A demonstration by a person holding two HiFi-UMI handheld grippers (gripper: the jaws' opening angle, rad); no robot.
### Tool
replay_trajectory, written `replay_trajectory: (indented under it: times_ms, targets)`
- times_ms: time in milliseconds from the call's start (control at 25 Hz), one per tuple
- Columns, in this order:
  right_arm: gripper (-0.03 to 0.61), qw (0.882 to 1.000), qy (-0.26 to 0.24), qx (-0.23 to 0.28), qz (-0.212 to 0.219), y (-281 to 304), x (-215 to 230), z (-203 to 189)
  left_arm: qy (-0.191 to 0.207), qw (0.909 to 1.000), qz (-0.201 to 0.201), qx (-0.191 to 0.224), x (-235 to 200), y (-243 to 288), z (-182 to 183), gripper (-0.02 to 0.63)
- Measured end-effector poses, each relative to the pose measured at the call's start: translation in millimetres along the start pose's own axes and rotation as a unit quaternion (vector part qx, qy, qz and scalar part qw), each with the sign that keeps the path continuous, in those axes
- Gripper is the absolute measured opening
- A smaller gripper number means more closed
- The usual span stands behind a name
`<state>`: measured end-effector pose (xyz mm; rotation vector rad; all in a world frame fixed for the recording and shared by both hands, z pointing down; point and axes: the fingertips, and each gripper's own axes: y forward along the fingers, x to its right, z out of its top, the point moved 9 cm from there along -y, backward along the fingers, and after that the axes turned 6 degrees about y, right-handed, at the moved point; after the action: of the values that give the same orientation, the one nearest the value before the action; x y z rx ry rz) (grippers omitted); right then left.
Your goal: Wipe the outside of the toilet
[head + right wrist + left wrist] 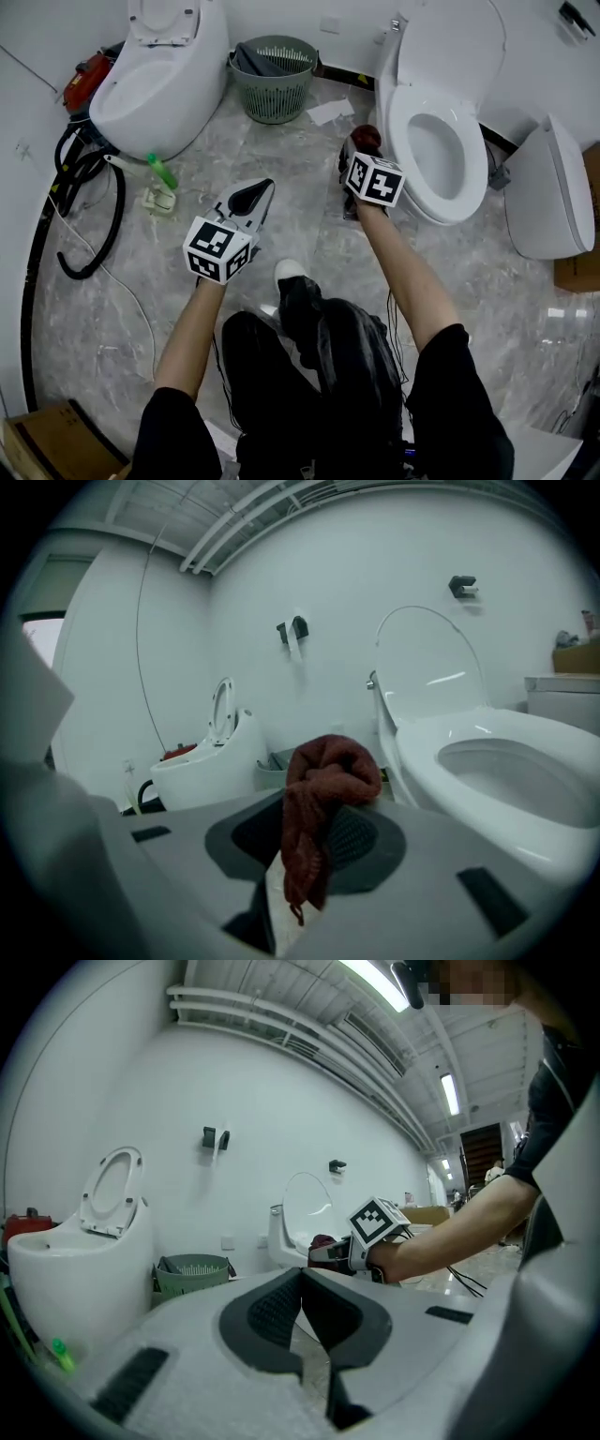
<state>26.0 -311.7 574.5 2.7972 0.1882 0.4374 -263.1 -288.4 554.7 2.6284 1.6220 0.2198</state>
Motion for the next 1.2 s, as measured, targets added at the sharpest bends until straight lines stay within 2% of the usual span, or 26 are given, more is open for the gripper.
replay_trajectory:
  times_ms: [200, 520, 680, 880, 1080, 1200]
  targets:
    - [0.101, 0.999, 0.001, 0.013, -0.031, 37, 5, -11, -0.005, 1.0000, 0.004, -0.003, -33, 28, -19, 0.002]
    - [0.101, 0.995, 0.006, 0.039, -0.090, 105, 21, -6, 0.002, 0.9996, -0.020, -0.018, -92, 93, -32, 0.002]
    - [0.101, 0.990, -0.003, 0.059, -0.127, 138, 24, 1, 0.007, 0.9992, -0.036, -0.016, -128, 125, -34, 0.002]
    - [0.101, 0.982, 0.004, 0.059, -0.178, 176, 39, 3, -0.001, 0.9982, -0.058, -0.016, -164, 160, -43, 0.002]
    - [0.101, 0.975, 0.019, 0.041, -0.218, 208, 53, 6, 0.000, 0.9960, -0.085, -0.027, -184, 191, -51, 0.002]
    - [0.101, 0.966, 0.037, 0.037, -0.254, 223, 66, 10, 0.018, 0.9934, -0.108, -0.033, -186, 207, -49, 0.002]
